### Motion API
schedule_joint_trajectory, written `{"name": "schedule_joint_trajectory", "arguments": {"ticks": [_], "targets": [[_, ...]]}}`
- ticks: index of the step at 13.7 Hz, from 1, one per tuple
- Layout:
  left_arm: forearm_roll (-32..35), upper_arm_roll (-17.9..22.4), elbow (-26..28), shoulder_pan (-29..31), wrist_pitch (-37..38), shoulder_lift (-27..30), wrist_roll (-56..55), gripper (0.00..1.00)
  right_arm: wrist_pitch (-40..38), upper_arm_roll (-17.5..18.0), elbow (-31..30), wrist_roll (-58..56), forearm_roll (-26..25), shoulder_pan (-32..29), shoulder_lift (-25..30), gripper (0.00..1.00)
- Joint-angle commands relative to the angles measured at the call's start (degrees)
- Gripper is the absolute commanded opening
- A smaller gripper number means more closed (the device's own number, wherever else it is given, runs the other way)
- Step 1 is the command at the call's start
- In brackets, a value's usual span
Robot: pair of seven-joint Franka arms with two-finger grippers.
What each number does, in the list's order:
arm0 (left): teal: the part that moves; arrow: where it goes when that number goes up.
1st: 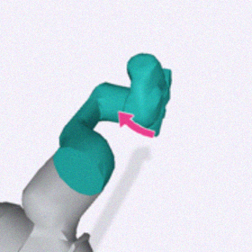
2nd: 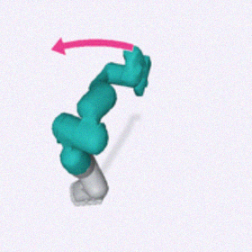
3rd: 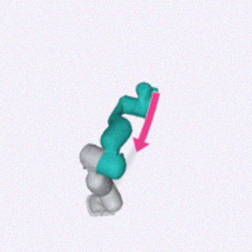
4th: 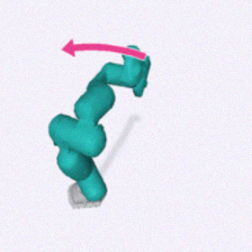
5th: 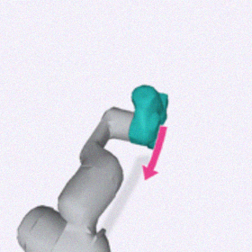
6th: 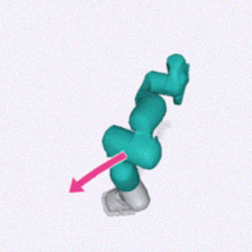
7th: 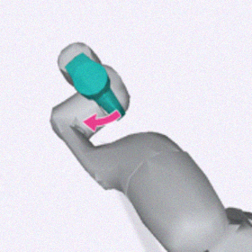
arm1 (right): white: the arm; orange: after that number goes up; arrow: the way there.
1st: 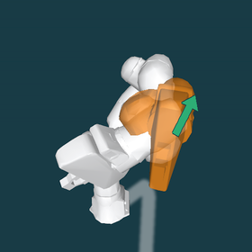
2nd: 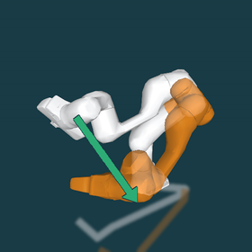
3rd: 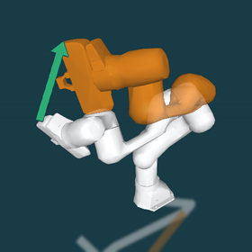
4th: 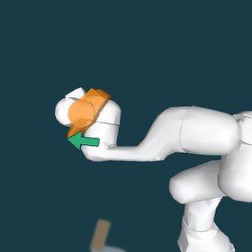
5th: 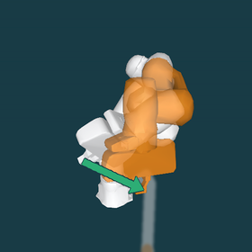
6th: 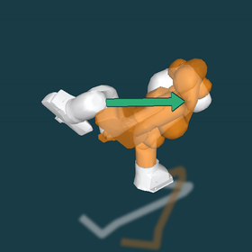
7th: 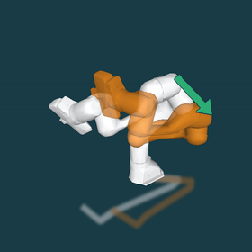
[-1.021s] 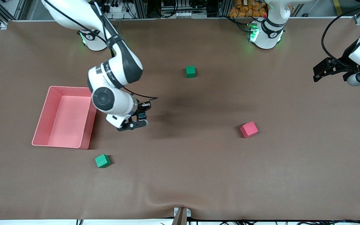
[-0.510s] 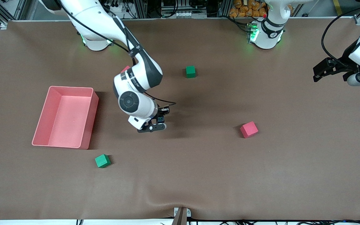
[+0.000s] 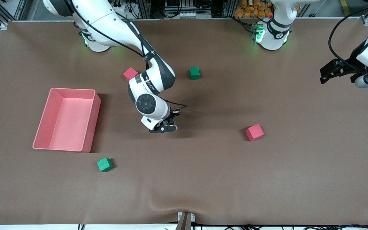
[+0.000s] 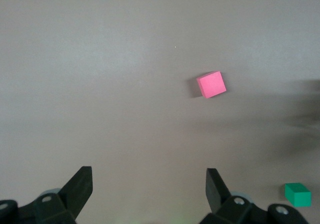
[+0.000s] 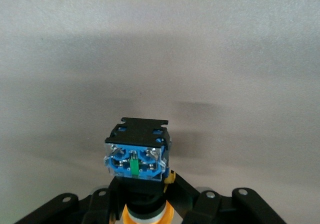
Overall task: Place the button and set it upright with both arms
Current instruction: 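Carry the button to the table middle and lower it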
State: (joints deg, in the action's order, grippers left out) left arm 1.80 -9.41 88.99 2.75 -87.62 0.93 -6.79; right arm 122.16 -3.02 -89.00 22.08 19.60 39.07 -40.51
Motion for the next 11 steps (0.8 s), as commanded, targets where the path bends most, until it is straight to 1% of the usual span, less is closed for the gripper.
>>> {"name": "schedule_joint_trajectory", "arguments": {"ticks": [1, 3, 4, 6, 7, 8, 9, 11], "targets": [[-0.66, -0.08, -0.39, 0.06, -0.01, 0.04, -0.16, 1.00, -0.43, -0.94, 1.64, 0.59, 1.58, 1.53, -1.93, 0.08], [-0.66, 0.00, -0.39, 0.06, -0.09, -0.05, -0.24, 1.00, -0.43, -0.94, 1.64, 0.42, 1.58, 1.79, -2.20, 0.09], [-0.66, 0.00, -0.39, -0.02, -0.09, -0.05, -0.24, 1.00, -0.43, -0.94, 1.64, 0.24, 1.58, 1.79, -2.38, 0.15], [-0.66, 0.00, -0.39, -0.03, -0.09, -0.05, -0.16, 1.00, 0.35, -0.94, 1.64, 0.24, 1.75, 1.88, -2.64, 0.18], [-0.66, 0.00, -0.39, 0.06, -0.09, -0.05, -0.24, 1.00, 0.44, -0.94, 1.64, 0.50, 1.76, 1.80, -2.73, 0.26], [-0.66, 0.00, -0.39, -0.02, -0.09, -0.05, -0.24, 1.00, 1.40, -0.94, 1.55, 0.59, 1.76, 1.88, -3.16, 0.27], [-0.66, -0.08, -0.39, -0.03, -0.09, -0.05, -0.24, 1.00, 3.07, -0.94, 1.47, 0.59, 1.67, 1.88, -3.95, 0.33], [-0.66, 0.00, -0.39, -0.11, -0.09, -0.05, -0.24, 1.00, 5.10, -0.85, 1.55, 0.16, 1.67, 1.97, -4.75, 0.36]]}}
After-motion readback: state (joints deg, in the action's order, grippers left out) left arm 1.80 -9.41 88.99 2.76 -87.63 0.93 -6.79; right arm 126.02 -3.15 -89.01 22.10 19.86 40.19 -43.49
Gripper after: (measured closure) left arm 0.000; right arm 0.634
